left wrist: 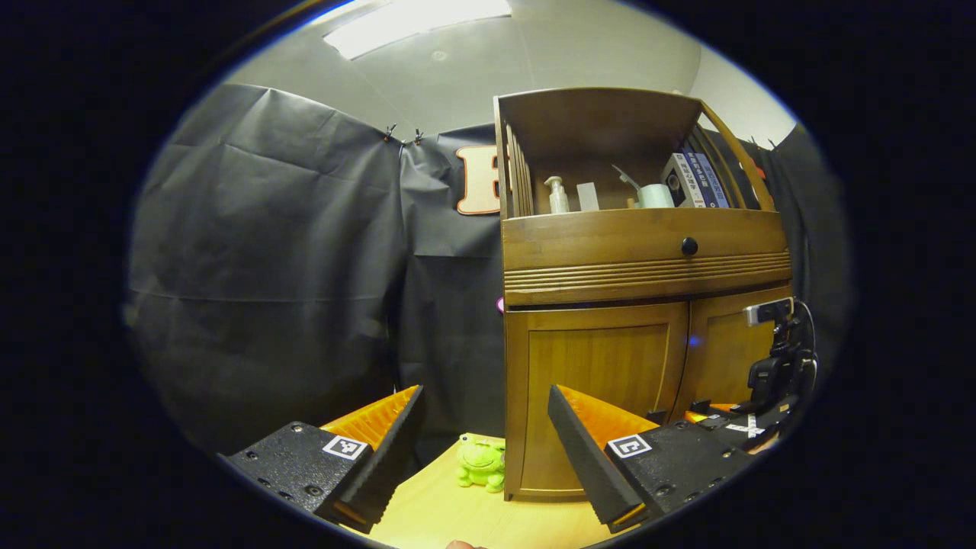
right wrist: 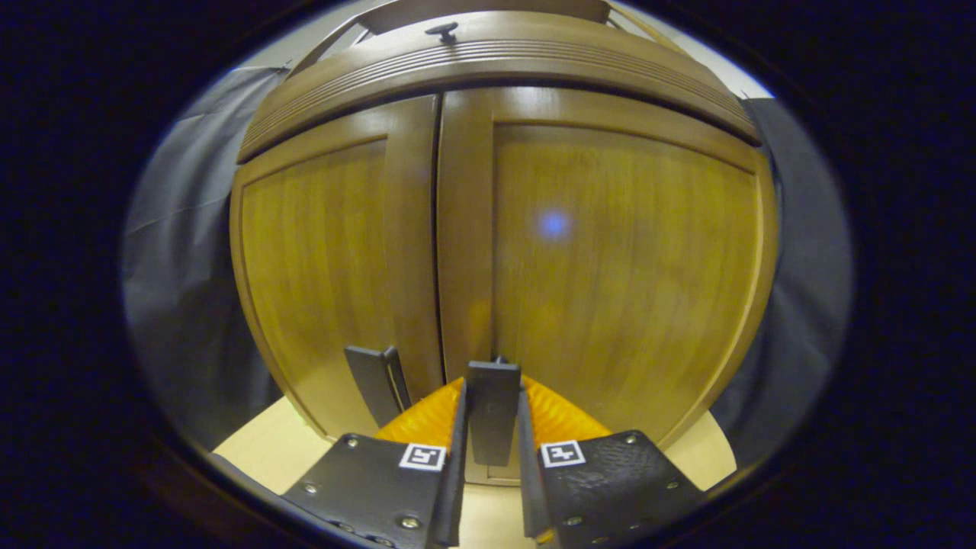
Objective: Open the right door of the double-door shoe cabinet with the right hand, and open the left door with the left hand.
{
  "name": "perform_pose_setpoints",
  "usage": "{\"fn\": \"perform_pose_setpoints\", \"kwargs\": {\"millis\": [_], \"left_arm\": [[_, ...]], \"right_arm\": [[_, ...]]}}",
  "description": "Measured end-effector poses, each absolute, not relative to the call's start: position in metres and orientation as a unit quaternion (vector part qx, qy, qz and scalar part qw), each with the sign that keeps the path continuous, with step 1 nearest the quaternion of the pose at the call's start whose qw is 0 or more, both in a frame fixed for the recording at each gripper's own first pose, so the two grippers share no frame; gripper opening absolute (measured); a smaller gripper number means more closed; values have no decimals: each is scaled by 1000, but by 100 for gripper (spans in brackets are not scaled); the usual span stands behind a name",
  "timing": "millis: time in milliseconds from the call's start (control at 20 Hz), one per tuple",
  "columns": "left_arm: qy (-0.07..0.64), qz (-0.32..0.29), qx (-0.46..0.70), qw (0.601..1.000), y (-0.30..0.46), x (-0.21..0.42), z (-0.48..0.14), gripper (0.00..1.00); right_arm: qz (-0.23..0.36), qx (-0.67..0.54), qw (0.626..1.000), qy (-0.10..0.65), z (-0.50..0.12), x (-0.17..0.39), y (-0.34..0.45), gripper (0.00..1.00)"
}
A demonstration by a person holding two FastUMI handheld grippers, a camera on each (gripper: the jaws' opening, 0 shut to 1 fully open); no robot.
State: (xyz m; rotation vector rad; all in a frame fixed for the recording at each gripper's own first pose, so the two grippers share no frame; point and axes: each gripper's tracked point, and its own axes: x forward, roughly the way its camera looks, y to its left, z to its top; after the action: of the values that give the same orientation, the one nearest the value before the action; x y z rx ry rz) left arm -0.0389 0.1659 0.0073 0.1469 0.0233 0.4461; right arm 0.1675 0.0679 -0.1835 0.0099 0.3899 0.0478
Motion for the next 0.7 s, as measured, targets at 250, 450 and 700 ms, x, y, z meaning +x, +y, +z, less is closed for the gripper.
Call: {"fn": "perform_pose_setpoints", "kwargs": {"millis": [250, 450, 700], "left_arm": [[15, 208, 62, 976, 162, -32, 2, 98], [14, 194, 56, 979, 153, -29, 1, 98], [14, 170, 44, 984, 132, -30, -2, 99]], "right_arm": [[12, 12, 980, 199, -181, 165, 67, 26], [7, 12, 980, 197, -171, 162, 64, 26], [0, 20, 980, 199, -160, 161, 58, 26]]}}
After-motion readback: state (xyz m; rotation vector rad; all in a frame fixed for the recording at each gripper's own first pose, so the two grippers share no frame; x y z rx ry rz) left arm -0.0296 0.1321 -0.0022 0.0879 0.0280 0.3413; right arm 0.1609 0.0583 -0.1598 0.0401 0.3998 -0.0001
